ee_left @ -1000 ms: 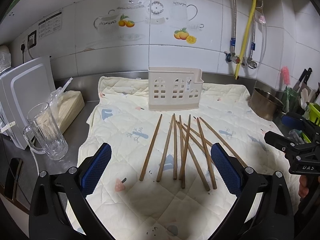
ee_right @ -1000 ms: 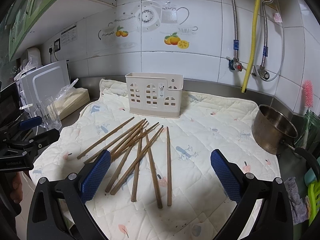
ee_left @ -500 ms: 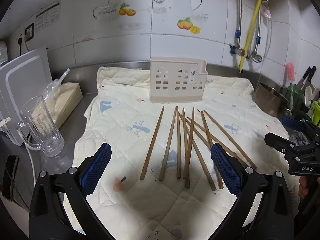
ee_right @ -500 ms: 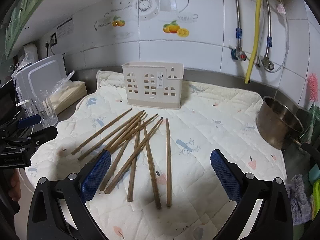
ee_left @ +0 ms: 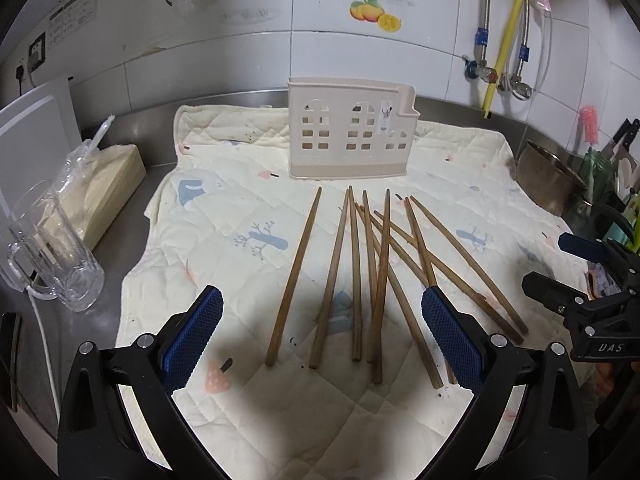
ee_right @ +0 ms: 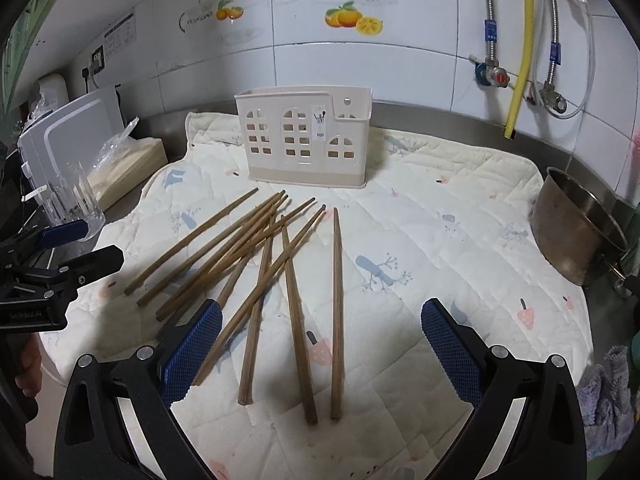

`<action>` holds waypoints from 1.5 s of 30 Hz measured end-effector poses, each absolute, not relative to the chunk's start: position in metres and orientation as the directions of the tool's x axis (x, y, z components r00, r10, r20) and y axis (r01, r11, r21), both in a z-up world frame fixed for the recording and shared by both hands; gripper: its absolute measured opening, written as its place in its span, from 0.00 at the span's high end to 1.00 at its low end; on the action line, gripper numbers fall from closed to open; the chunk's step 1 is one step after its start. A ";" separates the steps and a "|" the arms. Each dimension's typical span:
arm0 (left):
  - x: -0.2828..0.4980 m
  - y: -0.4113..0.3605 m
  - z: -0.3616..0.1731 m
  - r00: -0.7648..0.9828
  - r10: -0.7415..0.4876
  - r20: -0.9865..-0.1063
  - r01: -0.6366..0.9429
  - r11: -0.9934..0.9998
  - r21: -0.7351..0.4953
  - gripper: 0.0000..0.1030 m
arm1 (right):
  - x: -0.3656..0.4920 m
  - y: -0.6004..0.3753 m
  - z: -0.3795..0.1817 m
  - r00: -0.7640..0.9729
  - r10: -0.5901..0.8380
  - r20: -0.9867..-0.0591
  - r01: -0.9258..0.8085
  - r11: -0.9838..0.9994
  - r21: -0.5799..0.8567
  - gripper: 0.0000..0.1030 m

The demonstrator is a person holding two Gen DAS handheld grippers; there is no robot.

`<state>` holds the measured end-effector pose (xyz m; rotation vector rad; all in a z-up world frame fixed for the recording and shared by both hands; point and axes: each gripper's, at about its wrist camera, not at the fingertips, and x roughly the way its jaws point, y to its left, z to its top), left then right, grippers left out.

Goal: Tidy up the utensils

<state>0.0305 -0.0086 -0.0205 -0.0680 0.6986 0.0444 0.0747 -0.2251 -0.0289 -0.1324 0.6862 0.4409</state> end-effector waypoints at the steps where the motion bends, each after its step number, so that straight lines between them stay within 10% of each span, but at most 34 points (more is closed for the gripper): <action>1: 0.033 -0.009 -0.022 0.761 0.016 -0.648 -0.062 0.997 -0.048 0.05 | 0.076 -0.226 -0.031 0.684 0.349 -0.640 -0.434 0.901 0.028 0.06; 37: 0.070 -0.029 -0.058 0.686 -0.132 -0.715 0.130 0.990 -0.059 0.12 | 0.122 -0.229 -0.081 0.585 0.358 -0.728 -0.396 0.909 0.129 0.28; 45: 0.078 -0.026 -0.065 0.647 -0.219 -0.730 0.148 0.976 -0.162 0.58 | 0.126 -0.226 -0.085 0.564 0.372 -0.737 -0.402 0.903 0.149 0.42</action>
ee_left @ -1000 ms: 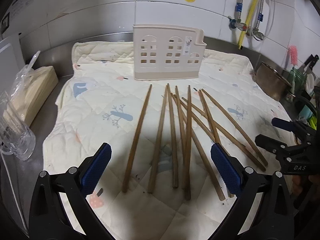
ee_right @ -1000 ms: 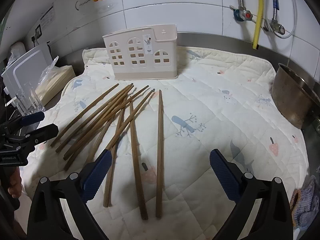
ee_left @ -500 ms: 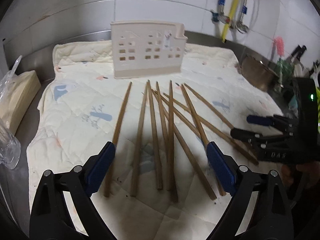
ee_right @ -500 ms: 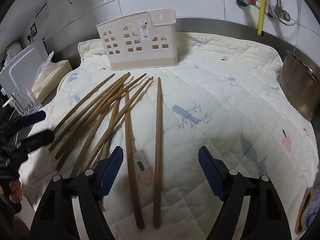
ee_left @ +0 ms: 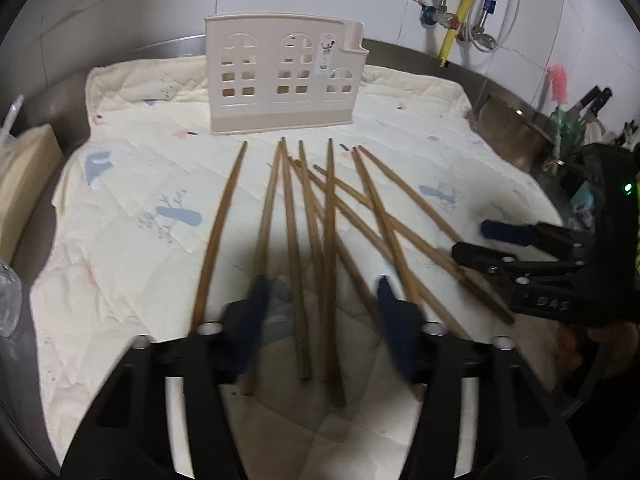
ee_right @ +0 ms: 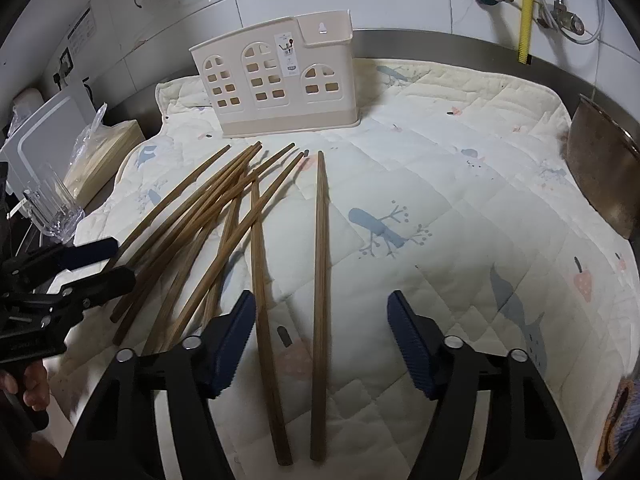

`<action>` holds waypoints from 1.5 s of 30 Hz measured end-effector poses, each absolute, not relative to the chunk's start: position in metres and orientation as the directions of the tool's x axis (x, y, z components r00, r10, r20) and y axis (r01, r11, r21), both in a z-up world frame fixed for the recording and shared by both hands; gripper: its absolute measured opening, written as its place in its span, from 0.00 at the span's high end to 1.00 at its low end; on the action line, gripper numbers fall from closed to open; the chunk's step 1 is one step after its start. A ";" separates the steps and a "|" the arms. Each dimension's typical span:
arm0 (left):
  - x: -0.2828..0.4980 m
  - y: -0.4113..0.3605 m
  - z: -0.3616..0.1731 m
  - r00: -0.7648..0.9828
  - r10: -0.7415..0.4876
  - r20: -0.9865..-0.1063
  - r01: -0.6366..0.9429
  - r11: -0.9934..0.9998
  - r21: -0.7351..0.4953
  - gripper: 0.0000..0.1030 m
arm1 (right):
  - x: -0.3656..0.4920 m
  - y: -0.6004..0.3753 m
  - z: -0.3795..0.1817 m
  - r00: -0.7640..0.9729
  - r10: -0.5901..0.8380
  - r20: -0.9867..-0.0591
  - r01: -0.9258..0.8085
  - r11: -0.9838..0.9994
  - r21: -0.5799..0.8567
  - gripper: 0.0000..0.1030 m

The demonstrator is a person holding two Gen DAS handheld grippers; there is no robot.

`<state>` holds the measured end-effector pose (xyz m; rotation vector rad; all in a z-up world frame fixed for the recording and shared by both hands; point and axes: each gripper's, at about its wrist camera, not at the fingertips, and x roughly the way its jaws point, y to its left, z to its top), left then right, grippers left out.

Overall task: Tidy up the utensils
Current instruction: 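Lower the left gripper onto a chopstick and close while the right gripper grasps another, then lift the left gripper's chopstick upright toward the holder while the right gripper lifts its own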

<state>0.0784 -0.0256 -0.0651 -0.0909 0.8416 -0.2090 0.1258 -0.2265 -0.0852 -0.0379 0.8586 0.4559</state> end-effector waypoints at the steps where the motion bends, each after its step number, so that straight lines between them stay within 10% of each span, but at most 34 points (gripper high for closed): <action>1: 0.079 -0.028 -0.065 0.647 -0.221 -0.730 0.158 0.975 -0.155 0.61 | 0.126 -0.226 -0.086 0.560 0.373 -0.739 -0.403 0.903 0.150 0.44; 15: 0.086 -0.038 -0.079 0.607 -0.214 -0.765 0.206 0.973 -0.109 0.90 | 0.130 -0.230 -0.089 0.546 0.387 -0.743 -0.389 0.903 0.183 0.74; 45: 0.087 -0.019 -0.037 0.682 -0.245 -0.689 0.205 0.969 -0.142 0.94 | 0.119 -0.221 -0.088 0.591 0.322 -0.740 -0.399 0.913 0.078 0.93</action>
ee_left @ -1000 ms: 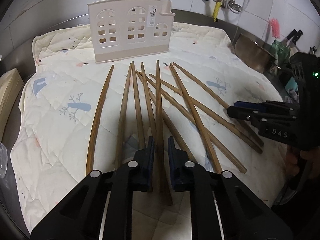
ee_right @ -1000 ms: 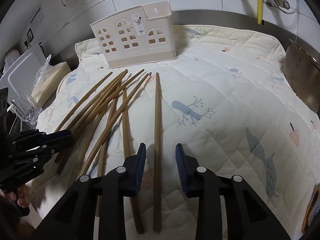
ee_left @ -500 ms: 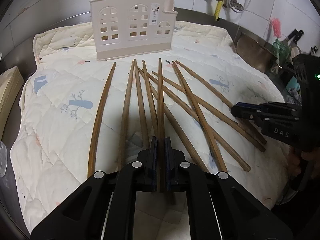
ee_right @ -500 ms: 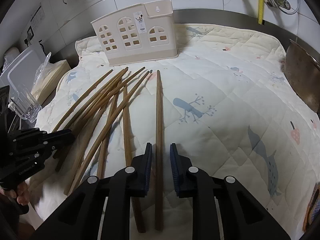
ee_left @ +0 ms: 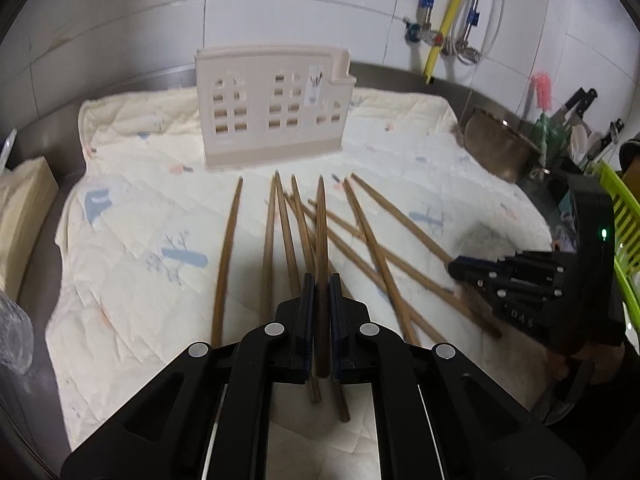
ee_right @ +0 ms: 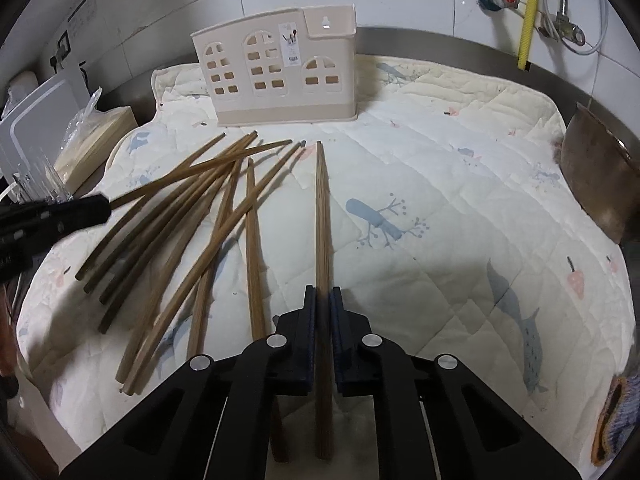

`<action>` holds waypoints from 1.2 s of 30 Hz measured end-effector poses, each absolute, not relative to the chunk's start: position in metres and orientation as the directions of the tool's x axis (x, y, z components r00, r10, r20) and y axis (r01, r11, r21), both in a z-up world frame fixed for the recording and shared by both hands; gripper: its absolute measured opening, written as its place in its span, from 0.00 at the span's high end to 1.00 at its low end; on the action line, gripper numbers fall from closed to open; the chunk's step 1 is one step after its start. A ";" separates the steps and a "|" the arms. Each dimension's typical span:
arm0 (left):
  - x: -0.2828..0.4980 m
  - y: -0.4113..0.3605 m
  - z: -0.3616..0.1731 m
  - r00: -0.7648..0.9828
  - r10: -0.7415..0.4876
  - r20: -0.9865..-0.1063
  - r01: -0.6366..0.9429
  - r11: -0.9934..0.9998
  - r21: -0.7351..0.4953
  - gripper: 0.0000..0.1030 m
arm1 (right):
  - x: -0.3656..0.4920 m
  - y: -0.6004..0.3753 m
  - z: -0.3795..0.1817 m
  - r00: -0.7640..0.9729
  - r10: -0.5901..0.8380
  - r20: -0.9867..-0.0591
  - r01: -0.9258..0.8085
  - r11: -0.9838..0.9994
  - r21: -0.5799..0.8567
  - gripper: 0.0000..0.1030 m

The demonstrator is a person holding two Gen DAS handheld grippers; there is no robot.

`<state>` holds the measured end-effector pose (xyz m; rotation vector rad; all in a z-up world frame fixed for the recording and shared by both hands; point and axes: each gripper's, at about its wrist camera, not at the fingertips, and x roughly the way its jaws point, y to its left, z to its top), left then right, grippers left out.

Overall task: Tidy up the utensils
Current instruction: 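Lift the left gripper's chopstick upright toward the holder while the right gripper lifts its own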

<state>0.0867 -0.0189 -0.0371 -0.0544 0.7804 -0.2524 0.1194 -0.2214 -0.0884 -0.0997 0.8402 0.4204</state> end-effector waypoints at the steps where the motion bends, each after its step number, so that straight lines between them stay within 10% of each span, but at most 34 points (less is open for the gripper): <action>1: 0.087 -0.018 -0.033 0.686 -0.248 -0.684 0.206 0.968 -0.144 0.94 | 0.118 -0.222 -0.085 0.600 0.322 -0.732 -0.400 0.914 0.075 0.93; 36: 0.103 -0.013 0.010 0.746 -0.253 -0.616 0.228 0.966 -0.120 0.95 | 0.105 -0.233 -0.091 0.594 0.322 -0.738 -0.387 0.918 0.088 0.94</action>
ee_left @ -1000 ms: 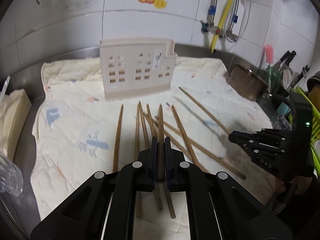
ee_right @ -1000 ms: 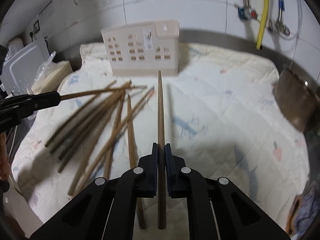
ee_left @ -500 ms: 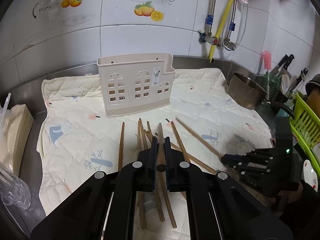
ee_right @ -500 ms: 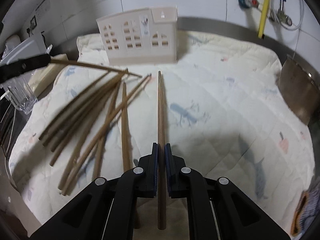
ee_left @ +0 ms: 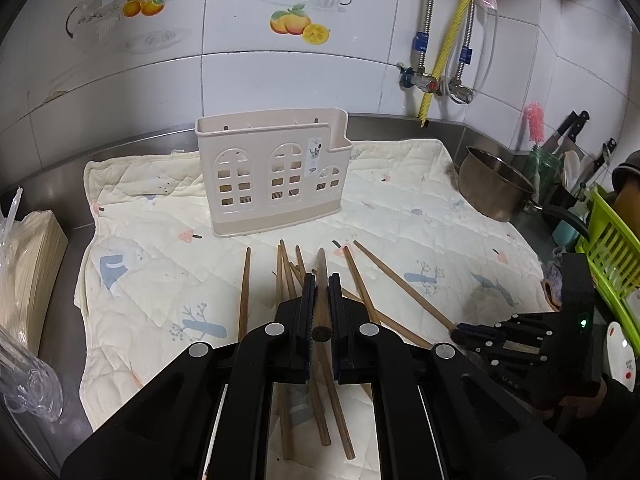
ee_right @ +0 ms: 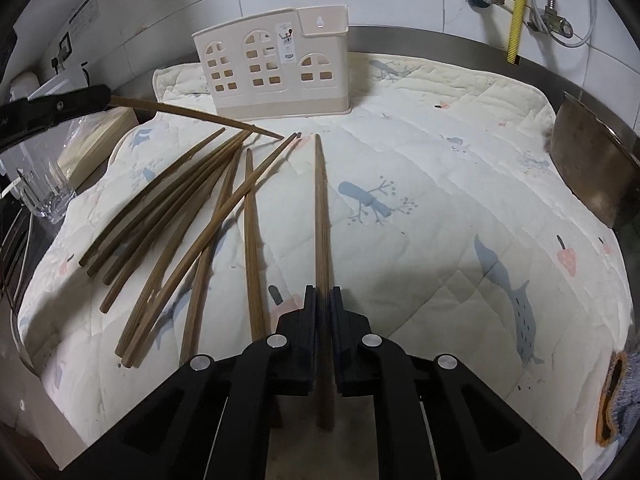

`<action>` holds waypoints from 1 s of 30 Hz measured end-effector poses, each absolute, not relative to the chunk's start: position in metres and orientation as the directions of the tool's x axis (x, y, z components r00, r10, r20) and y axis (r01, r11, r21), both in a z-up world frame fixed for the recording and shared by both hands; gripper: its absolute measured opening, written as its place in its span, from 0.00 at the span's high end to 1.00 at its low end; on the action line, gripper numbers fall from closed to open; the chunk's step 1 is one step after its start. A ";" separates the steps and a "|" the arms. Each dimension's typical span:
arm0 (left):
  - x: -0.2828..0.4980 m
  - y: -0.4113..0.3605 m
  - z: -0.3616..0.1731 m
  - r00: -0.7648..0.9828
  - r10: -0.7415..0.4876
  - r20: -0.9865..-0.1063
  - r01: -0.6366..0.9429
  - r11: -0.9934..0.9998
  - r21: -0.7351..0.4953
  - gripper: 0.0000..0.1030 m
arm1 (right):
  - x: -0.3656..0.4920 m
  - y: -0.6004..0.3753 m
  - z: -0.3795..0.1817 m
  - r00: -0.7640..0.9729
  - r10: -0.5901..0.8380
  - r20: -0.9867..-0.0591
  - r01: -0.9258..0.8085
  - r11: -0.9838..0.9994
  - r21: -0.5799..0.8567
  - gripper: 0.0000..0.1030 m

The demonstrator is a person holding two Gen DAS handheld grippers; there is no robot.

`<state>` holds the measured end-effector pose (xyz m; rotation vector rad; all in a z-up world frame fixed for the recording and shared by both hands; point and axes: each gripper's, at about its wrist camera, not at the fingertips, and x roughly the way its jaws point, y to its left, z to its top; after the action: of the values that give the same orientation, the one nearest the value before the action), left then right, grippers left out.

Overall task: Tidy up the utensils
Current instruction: 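Lift the left gripper's chopstick upright toward the holder while the right gripper lifts its own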

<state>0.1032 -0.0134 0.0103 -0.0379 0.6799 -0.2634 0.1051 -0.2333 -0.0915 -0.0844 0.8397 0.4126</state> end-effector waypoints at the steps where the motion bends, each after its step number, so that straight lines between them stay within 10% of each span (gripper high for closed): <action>1: 0.104 -0.013 0.011 0.747 -0.254 -0.615 0.228 0.966 -0.122 0.95 | 0.104 -0.234 -0.088 0.599 0.325 -0.732 -0.389 0.917 0.089 0.94; 15: 0.129 -0.005 0.056 0.781 -0.271 -0.563 0.244 0.962 -0.124 0.95 | 0.129 -0.228 0.048 0.768 0.410 -0.491 -0.482 0.876 -0.022 0.94; 30: 0.167 0.013 0.155 0.851 -0.249 -0.462 0.245 0.967 -0.071 0.95 | 0.211 -0.205 0.164 0.743 0.495 -0.450 -0.576 0.816 -0.052 0.94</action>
<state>0.1673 0.0126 0.1552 -0.0092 0.4881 -0.2602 0.2112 -0.2051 0.1636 -0.1930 0.4367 0.5907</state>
